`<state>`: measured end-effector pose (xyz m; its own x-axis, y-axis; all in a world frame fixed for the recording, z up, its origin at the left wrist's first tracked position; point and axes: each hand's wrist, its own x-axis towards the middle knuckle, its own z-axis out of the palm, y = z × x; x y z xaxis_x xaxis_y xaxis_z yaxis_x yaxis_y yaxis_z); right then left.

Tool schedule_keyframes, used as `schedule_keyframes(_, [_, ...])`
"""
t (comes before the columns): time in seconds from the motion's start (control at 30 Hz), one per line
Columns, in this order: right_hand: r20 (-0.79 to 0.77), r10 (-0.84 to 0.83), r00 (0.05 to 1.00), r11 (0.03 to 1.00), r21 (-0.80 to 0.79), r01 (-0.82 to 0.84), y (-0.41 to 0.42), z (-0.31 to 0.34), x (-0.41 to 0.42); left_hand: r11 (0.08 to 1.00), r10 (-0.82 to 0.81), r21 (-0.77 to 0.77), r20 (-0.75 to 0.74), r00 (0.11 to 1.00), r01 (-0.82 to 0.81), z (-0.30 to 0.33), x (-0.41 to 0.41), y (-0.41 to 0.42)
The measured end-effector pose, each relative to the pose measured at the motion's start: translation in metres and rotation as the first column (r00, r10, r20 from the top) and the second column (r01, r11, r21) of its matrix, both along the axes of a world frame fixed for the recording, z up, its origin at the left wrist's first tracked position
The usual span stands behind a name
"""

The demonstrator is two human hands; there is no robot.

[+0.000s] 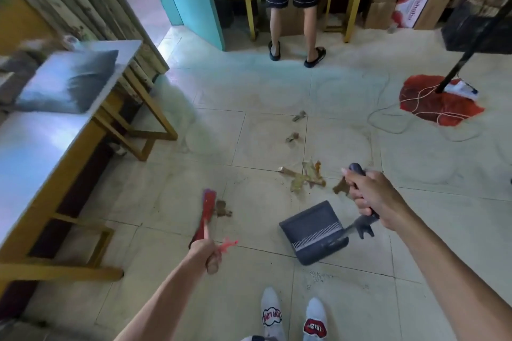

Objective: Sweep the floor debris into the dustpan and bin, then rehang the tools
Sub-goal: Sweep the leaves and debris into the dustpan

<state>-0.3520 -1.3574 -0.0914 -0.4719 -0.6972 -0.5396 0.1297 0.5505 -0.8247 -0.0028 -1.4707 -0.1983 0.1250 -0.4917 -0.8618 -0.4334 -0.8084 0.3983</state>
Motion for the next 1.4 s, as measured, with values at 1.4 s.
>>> schedule_keyframes(1.4, [0.044, -0.314, 0.948, 0.947, -0.059, 0.316, -0.246, 0.033, -0.315, 0.425, -0.885, 0.072, 0.245, 0.397, 0.902, -0.009, -0.472, -0.38])
